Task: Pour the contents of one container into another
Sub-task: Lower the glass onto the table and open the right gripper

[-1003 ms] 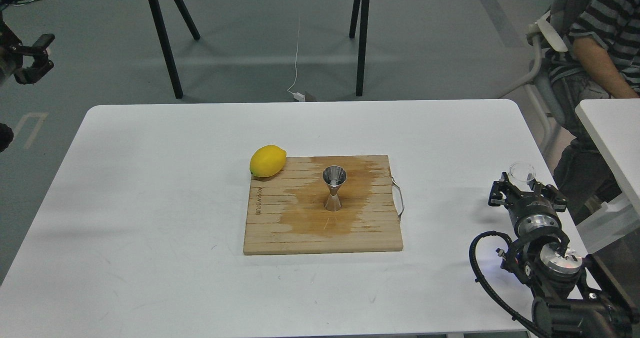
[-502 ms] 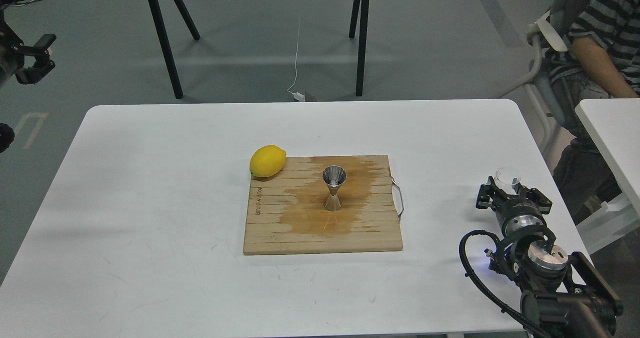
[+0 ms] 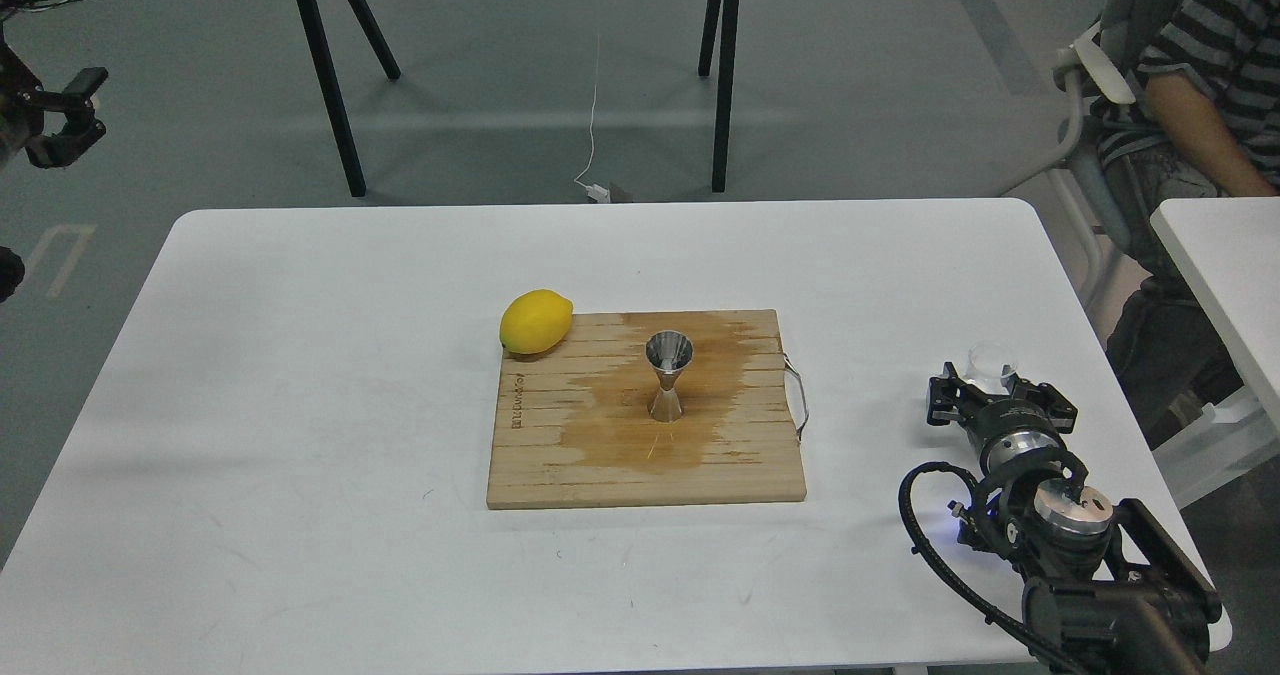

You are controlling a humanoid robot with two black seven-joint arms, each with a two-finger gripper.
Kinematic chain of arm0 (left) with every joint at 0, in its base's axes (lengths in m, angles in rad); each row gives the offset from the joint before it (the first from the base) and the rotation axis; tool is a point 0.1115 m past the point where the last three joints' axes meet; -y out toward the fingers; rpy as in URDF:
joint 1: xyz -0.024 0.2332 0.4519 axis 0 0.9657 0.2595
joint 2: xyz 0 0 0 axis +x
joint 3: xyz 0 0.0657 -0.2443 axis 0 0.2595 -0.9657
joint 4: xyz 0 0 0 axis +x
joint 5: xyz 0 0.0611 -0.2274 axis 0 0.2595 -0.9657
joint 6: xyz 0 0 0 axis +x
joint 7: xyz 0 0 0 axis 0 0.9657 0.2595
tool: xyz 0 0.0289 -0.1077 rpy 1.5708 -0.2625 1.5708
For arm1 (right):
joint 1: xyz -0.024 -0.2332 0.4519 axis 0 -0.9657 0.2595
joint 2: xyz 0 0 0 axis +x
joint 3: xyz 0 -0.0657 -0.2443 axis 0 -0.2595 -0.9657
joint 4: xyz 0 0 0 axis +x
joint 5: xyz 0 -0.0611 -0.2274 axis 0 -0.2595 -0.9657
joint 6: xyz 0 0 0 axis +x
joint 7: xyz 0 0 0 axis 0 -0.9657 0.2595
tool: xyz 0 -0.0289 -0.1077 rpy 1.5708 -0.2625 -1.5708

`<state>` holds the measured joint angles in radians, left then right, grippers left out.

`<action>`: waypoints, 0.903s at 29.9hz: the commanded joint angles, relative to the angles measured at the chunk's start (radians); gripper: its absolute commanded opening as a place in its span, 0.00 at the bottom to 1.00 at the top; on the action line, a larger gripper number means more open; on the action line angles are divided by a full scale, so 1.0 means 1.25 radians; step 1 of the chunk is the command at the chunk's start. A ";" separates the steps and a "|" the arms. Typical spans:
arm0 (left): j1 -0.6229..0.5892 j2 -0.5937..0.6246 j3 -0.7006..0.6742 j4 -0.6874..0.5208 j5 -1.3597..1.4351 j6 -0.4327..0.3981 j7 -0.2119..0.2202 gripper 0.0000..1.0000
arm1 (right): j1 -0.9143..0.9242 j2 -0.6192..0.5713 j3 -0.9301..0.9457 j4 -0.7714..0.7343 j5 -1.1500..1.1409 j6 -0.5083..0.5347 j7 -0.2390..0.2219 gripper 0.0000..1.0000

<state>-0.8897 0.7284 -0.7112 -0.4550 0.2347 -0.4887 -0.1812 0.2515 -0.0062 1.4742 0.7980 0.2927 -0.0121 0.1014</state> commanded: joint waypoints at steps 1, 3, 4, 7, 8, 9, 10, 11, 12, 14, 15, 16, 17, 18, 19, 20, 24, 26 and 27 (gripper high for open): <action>0.000 0.000 0.000 0.000 0.000 0.000 -0.001 0.99 | 0.000 0.000 0.000 0.003 0.003 0.000 0.000 0.94; 0.000 0.000 0.000 0.001 0.000 0.000 0.000 0.99 | 0.000 0.000 0.000 0.006 0.004 0.000 0.000 0.95; 0.000 0.000 0.000 0.000 0.000 0.000 -0.001 0.99 | -0.001 0.000 0.000 0.007 0.004 0.000 0.000 0.96; 0.000 0.000 0.000 0.000 0.000 0.000 0.000 0.99 | -0.002 0.000 -0.001 0.012 0.005 0.001 0.000 0.97; 0.000 0.001 -0.002 0.000 0.000 0.000 0.000 0.99 | -0.002 0.000 -0.001 0.014 0.004 0.001 0.000 0.97; -0.001 0.001 -0.002 0.001 0.000 0.000 -0.001 0.99 | -0.005 0.000 -0.001 0.018 0.005 0.001 0.000 0.97; -0.001 0.001 -0.002 0.001 0.000 0.000 0.000 0.99 | -0.007 0.000 -0.001 0.025 0.005 0.001 0.000 0.97; 0.000 0.001 -0.003 0.001 0.000 0.000 0.000 0.99 | -0.010 0.000 -0.002 0.035 0.006 0.001 0.000 0.97; 0.000 0.001 -0.003 0.001 0.000 0.000 -0.001 0.99 | -0.012 -0.001 -0.004 0.045 0.008 0.001 0.000 0.97; 0.000 0.001 -0.004 0.001 0.000 0.000 -0.001 0.99 | -0.022 -0.004 -0.009 0.067 0.009 0.000 0.000 0.97; 0.000 0.001 -0.004 0.001 0.000 0.000 -0.001 0.99 | -0.031 -0.006 -0.009 0.077 0.009 -0.001 0.000 0.97; 0.000 0.001 -0.005 0.001 0.000 0.000 -0.001 0.99 | -0.038 -0.007 -0.009 0.090 0.009 -0.003 0.000 0.97; 0.000 0.001 -0.005 0.000 0.000 0.000 -0.001 0.99 | -0.045 -0.009 -0.007 0.101 0.009 -0.004 0.000 0.97; 0.000 0.001 -0.005 0.000 0.000 0.000 -0.001 0.99 | -0.054 -0.012 -0.007 0.115 0.009 -0.005 0.000 0.97; 0.000 0.001 -0.005 0.001 0.000 0.000 -0.001 0.99 | -0.062 -0.016 -0.007 0.128 0.009 -0.009 0.000 0.97; 0.000 0.001 -0.005 0.001 0.000 0.000 -0.001 0.99 | -0.072 -0.023 -0.006 0.146 0.009 -0.015 -0.001 0.97; 0.000 0.001 -0.007 0.001 0.000 0.000 -0.001 0.99 | -0.108 -0.069 -0.001 0.222 0.010 -0.028 -0.001 0.97; -0.001 0.006 -0.008 0.000 0.000 0.000 -0.002 0.99 | -0.121 -0.088 0.004 0.267 0.010 -0.049 -0.001 0.97; -0.001 0.008 -0.008 0.000 0.000 0.000 -0.001 0.99 | -0.124 -0.098 0.007 0.292 0.010 -0.059 -0.001 0.97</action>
<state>-0.8898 0.7313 -0.7194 -0.4550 0.2347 -0.4888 -0.1823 0.1167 -0.0928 1.4732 1.0819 0.3051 -0.0544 0.0999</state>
